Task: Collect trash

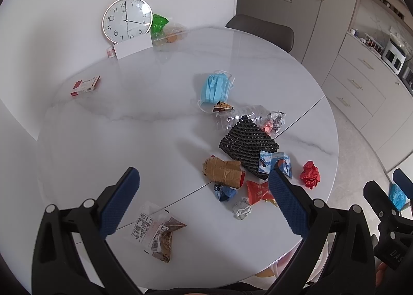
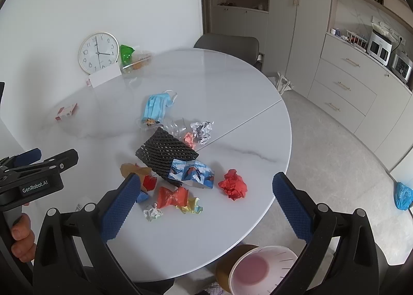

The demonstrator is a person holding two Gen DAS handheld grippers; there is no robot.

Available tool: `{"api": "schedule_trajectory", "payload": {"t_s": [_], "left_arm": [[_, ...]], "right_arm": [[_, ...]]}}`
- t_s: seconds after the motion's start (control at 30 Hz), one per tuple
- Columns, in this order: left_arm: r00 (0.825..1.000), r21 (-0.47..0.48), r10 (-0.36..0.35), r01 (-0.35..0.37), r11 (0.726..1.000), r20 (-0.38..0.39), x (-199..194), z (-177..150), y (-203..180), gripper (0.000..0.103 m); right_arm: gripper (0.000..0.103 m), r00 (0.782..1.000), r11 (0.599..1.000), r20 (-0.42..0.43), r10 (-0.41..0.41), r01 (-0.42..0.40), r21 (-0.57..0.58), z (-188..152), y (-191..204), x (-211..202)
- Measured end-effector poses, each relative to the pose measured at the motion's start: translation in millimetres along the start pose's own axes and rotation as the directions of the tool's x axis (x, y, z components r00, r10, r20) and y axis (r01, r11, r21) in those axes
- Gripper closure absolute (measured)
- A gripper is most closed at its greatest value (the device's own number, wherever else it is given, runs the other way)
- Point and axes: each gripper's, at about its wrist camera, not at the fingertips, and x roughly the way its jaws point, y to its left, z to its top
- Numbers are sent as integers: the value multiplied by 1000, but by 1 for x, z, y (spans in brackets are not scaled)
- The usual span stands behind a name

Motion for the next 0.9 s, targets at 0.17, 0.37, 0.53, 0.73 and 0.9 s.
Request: {"api": "schedule_trajectory", "payload": {"t_s": [0.17,0.37,0.53,0.73,0.9], "left_arm": [[1000,-5,4,-4,1000,-3,0,1,1,8],[1000,-8,6,-6,1000,-7,0,2,2,8],[1000,-7,6,-6,1000,-5,0,2,3,8],[1000,-11,7,-7,1000,-11,1,2,4,8],[1000,-11,7,-7,1000,-12,0,3,5,8]], "right_arm": [[2,1000,1000,-4,1,-1,-2,0,0,1],[2,1000,1000,-4,1,-1,-3,0,0,1],[2,1000,1000,-5,1,-1,-4,0,0,1],[2,1000,1000,-8,1,-1,-6,0,1,3],[2,1000,1000,-8,1,-1,-7,1,1,3]]}}
